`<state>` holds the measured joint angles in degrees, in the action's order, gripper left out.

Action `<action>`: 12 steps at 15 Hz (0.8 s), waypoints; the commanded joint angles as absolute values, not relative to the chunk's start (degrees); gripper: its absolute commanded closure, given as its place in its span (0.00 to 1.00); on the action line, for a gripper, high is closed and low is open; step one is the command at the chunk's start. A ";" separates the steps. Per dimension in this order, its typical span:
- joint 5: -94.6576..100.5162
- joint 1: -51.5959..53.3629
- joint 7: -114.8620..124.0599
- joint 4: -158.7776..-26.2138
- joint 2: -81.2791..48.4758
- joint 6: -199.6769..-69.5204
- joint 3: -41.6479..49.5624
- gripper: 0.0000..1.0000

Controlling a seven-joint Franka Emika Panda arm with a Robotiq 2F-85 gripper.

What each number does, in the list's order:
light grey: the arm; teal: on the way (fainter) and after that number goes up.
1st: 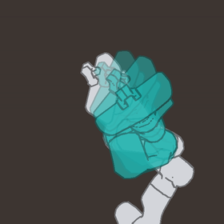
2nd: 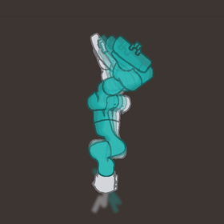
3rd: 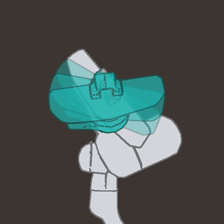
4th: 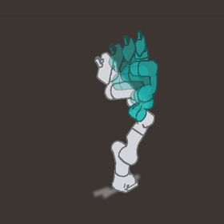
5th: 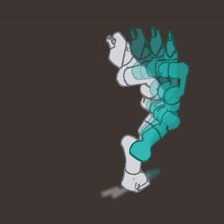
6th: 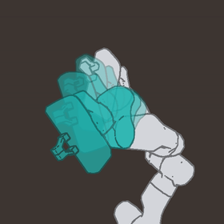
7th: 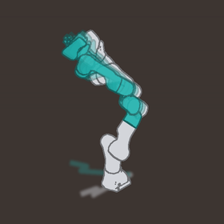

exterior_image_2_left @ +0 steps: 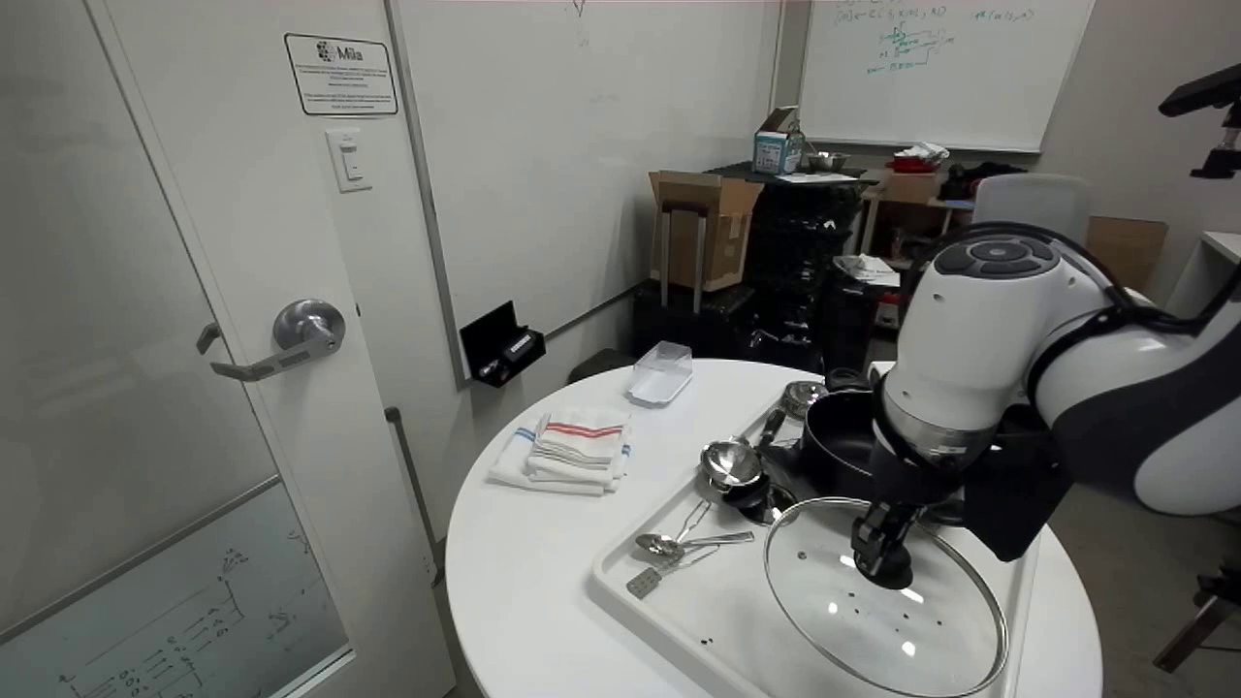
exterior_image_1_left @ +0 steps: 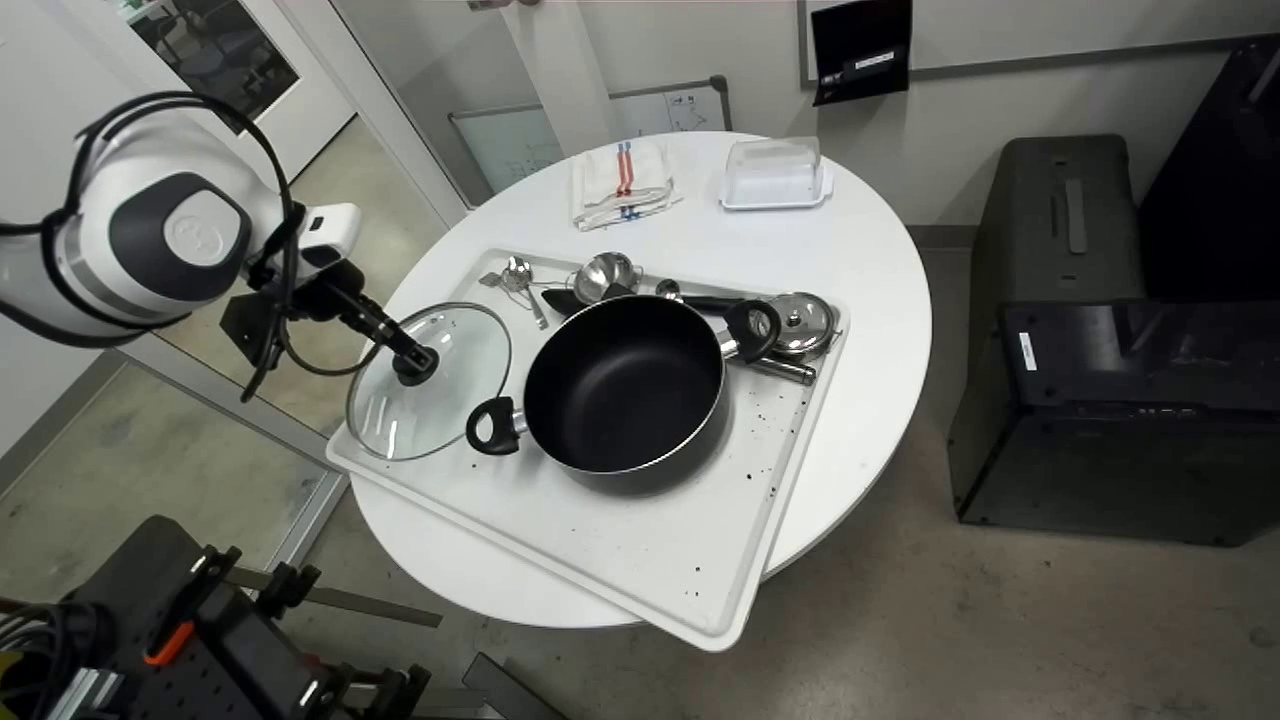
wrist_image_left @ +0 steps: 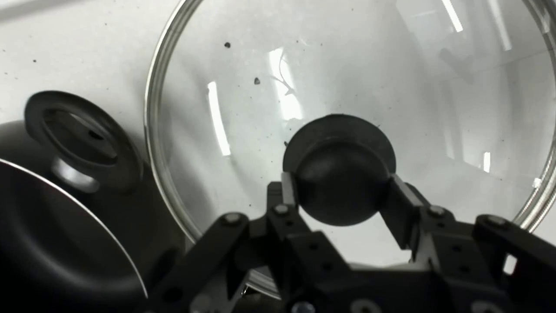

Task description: Remove the lid from the pot

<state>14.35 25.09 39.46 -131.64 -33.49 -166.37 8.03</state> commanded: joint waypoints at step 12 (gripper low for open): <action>7.05 24.34 23.11 -130.47 -42.95 -173.33 9.82 0.76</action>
